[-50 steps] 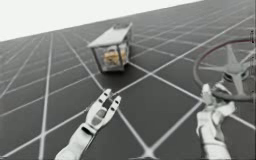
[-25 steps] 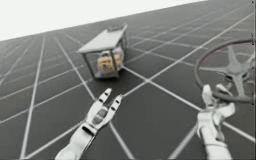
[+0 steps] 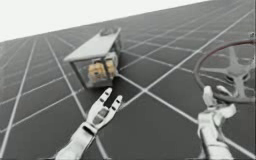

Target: Pick up and drop off the object

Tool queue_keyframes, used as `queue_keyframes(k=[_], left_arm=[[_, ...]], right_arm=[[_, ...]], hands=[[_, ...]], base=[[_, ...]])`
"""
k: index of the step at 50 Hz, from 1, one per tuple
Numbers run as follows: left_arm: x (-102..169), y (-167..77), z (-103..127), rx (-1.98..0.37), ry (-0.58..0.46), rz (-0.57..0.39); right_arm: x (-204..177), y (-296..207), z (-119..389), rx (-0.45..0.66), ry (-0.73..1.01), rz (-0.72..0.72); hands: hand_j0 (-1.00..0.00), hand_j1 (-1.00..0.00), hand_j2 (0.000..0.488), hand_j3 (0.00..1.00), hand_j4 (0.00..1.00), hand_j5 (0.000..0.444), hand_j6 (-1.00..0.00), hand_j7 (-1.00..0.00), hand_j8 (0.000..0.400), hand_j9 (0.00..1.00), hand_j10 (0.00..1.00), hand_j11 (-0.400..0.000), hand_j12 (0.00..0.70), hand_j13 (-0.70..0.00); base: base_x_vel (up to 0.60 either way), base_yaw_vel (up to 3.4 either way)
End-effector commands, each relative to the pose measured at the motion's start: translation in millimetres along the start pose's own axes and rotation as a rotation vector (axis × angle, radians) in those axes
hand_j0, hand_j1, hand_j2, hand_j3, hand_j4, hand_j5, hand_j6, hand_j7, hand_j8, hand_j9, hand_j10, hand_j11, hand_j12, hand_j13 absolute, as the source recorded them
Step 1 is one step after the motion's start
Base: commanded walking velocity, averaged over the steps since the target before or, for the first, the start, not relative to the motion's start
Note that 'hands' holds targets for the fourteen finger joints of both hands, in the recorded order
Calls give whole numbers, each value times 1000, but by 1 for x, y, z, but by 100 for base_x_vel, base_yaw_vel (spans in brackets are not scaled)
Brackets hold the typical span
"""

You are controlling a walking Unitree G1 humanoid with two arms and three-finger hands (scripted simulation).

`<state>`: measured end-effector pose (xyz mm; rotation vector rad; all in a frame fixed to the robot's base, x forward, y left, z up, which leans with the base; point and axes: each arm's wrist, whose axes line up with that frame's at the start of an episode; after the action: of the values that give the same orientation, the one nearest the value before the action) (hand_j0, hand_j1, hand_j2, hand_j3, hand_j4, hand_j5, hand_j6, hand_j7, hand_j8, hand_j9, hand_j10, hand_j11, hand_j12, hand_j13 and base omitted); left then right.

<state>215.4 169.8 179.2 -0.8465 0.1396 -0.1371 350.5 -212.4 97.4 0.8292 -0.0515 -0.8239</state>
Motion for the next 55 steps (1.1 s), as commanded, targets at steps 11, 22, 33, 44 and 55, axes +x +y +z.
queue_keyframes(k=[11,22,33,44,55], left_arm=[[3,-6,-2,13,10,-13],[3,-6,-2,13,10,-13],[3,-6,-2,13,10,-13],[3,-6,-2,13,10,-13],[3,-6,-2,13,10,-13]], right_arm=[[4,-4,7,20,-24,-4],[4,-4,7,20,-24,-4],[4,-4,7,20,-24,-4],[4,-4,7,20,-24,-4],[4,-4,7,20,-24,-4]], hands=[[0,0,0,1000,1000,0,0,0,0,1000,1000,-400,0,-700],[0,0,0,1000,1000,0,0,0,0,1000,1000,-400,0,-700],[0,0,0,1000,1000,0,0,0,0,1000,1000,-400,0,-700],[0,0,0,1000,1000,0,0,0,0,1000,1000,-400,0,-700],[0,0,0,1000,1000,0,0,0,0,1000,1000,-400,0,-700]], base=[[57,-6],[57,-7],[59,-2],[59,-3],[59,0]])
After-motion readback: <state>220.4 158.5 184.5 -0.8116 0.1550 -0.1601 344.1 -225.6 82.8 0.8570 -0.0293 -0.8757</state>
